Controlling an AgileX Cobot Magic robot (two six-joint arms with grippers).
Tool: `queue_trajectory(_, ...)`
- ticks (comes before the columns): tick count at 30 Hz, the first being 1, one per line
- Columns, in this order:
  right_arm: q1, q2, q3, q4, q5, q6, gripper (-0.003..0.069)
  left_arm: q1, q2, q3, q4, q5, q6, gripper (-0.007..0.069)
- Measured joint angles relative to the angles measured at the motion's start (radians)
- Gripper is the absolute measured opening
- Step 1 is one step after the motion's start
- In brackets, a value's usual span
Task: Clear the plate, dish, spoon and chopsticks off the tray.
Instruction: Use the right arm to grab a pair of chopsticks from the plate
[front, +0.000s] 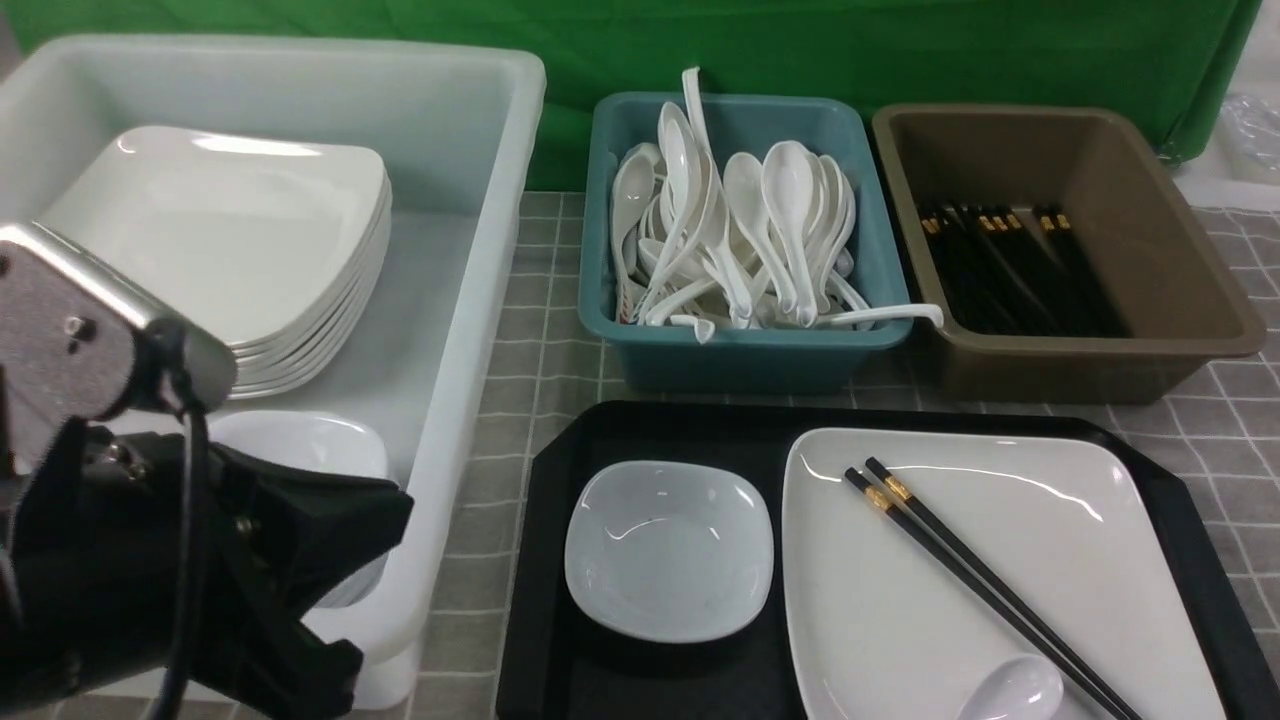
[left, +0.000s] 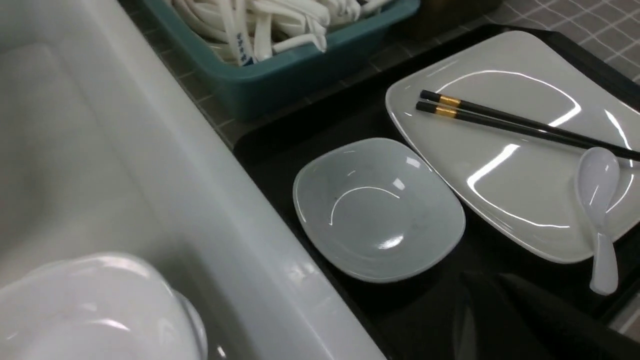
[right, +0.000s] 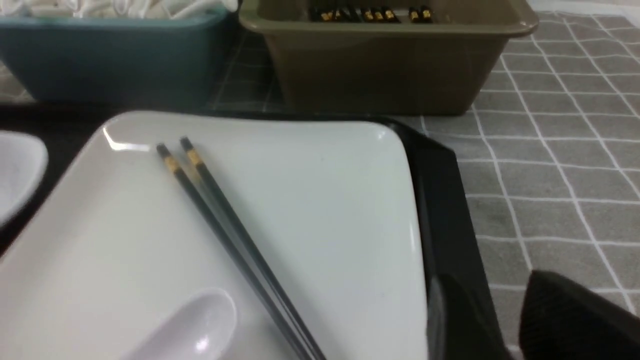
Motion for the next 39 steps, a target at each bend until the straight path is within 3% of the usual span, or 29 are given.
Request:
queue_trajectory(7,0.0,0.0,0.0,0.11,-0.22,0.386,0.0239,-0.001,0.011,0.0,-0.001,0.0,0.004,0.0011)
queue_trajectory(12,0.006,0.001,-0.004,0.12,-0.271,0.468,0.0237,-0.001,0.011,0.0,-0.001,0.0,0.012,0.0011)
queue_trajectory(14,0.023,0.031,-0.055,0.121,-0.172,0.439,0.0226,-0.001,0.011,0.0,-0.001,0.0,0.016,0.0011)
queue_trajectory(16,0.063,0.159,-0.195,0.122,0.007,0.297,0.0211,-0.001,0.012,0.0,-0.001,-0.002,0.016,0.0011)
queue_trajectory(17,0.067,0.173,-0.209,0.122,0.022,0.297,0.021,-0.001,0.012,0.0,-0.001,-0.002,0.016,0.0011)
queue_trajectory(19,0.132,0.419,-0.409,0.121,0.23,0.081,0.0206,-0.001,0.012,0.0,-0.001,-0.019,0.022,0.0011)
queue_trajectory(24,0.204,0.86,-0.685,0.093,0.49,-0.086,0.0221,-0.001,-0.014,0.0,-0.015,-0.021,0.047,0.0011)
queue_trajectory(33,0.324,1.35,-0.886,-0.004,0.508,-0.132,0.0252,-0.001,-0.197,0.0,-0.04,-0.021,0.08,0.0011)
queue_trajectory(39,0.382,1.565,-0.971,-0.114,0.441,-0.114,0.0391,-0.001,-0.286,0.0,-0.057,0.021,0.084,0.0011)
